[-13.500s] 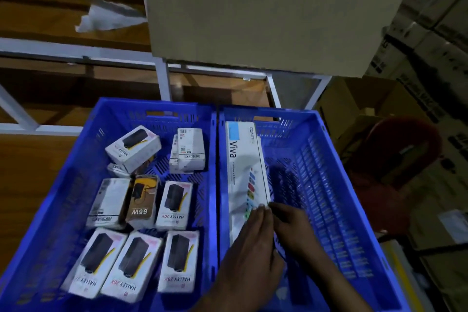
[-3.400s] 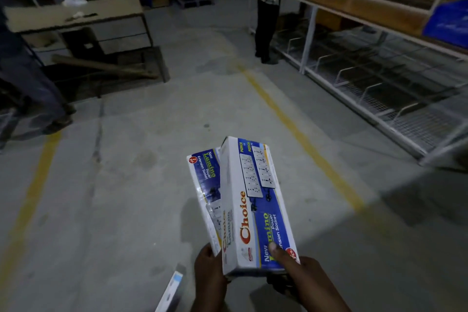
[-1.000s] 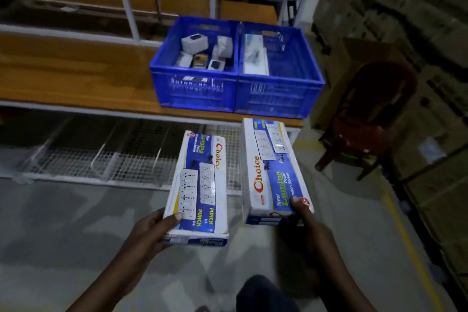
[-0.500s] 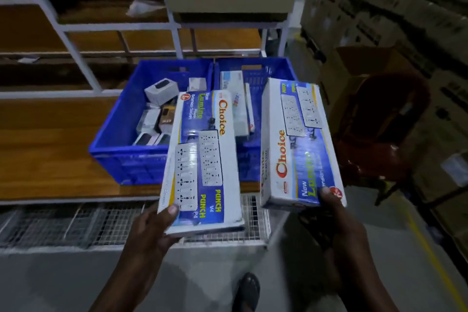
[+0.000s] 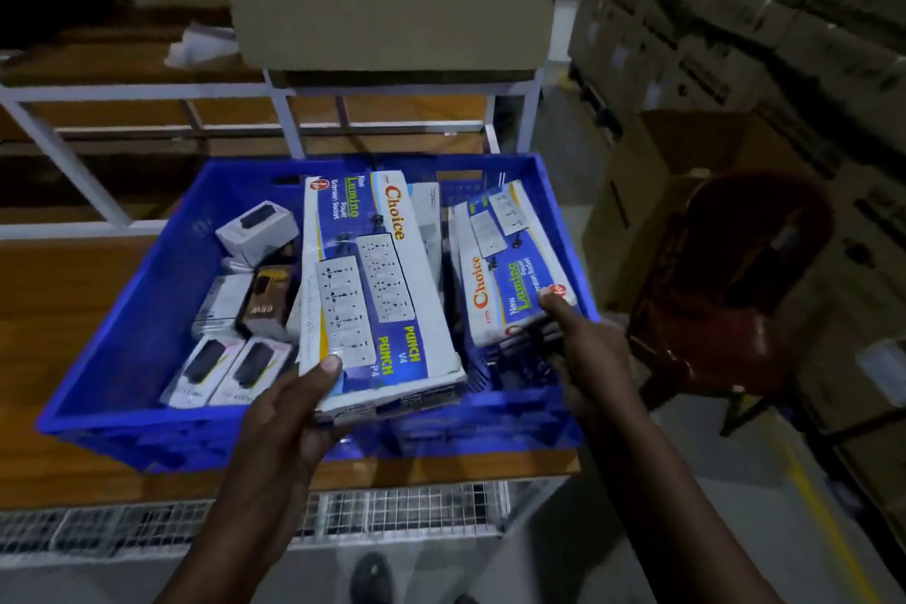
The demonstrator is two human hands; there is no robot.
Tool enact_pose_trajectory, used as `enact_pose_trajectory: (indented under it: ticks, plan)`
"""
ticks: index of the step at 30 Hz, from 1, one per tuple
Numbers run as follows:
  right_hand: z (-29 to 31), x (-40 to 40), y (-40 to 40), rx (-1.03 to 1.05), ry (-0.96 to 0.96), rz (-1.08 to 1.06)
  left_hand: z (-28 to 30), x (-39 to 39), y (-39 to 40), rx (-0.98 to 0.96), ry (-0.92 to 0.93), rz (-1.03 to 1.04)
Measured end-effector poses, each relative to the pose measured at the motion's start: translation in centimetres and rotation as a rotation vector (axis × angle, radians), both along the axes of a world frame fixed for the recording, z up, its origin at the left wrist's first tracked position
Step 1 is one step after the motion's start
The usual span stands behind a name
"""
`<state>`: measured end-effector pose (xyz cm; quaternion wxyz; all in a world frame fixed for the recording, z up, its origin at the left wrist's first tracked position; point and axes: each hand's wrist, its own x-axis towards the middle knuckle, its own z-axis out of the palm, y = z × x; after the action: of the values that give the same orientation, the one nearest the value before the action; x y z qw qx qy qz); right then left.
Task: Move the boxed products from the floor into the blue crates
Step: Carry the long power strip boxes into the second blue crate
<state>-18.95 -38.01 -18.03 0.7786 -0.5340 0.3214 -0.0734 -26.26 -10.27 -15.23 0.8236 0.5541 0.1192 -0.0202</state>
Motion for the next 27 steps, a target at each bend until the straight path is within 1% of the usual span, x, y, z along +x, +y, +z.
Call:
enact_pose_trajectory:
  ticks: [4, 7, 9, 13, 15, 19, 21, 24, 26, 27]
  plan:
    - [-1.9, 3.6, 2.3, 0.002, 0.008, -0.125, -0.1, 3.8, -0.6, 0.039, -0.001, -0.003]
    - [-3.4, 5.8, 3.4, 0.104, 0.057, -0.244, -0.3, 6.6, -0.5, 0.021, 0.016, -0.038]
    - [-4.3, 6.9, 3.8, 0.198, 0.091, -0.263, -0.4, 8.2, -0.3, 0.001, 0.048, -0.069]
    - [-6.0, 7.1, 3.0, 0.238, 0.169, -0.31, -1.0, 10.9, -0.2, 0.005, 0.103, -0.134]
    - [-6.1, 6.1, 2.6, 0.282, 0.149, -0.278, -1.5, 12.1, -0.3, 0.019, 0.126, -0.154]
    - [-4.2, 4.9, 2.8, 0.391, 0.026, -0.295, -2.0, 14.0, -1.1, 0.071, 0.184, -0.223]
    - [-2.3, 4.4, 3.3, 0.418, 0.007, -0.224, -2.4, 14.7, -1.6, 0.077, 0.203, -0.243]
    - [0.3, 3.9, 4.8, 0.411, 0.061, 0.009, -2.7, 15.4, -2.7, 0.067, 0.245, -0.309]
    - [2.2, 3.4, 6.3, 0.471, 0.071, 0.155, -3.4, 15.6, -3.6, 0.085, 0.264, -0.379]
    - [2.4, 3.2, 6.6, 0.499, 0.062, 0.181, -3.7, 15.7, -3.9, 0.081, 0.262, -0.415]
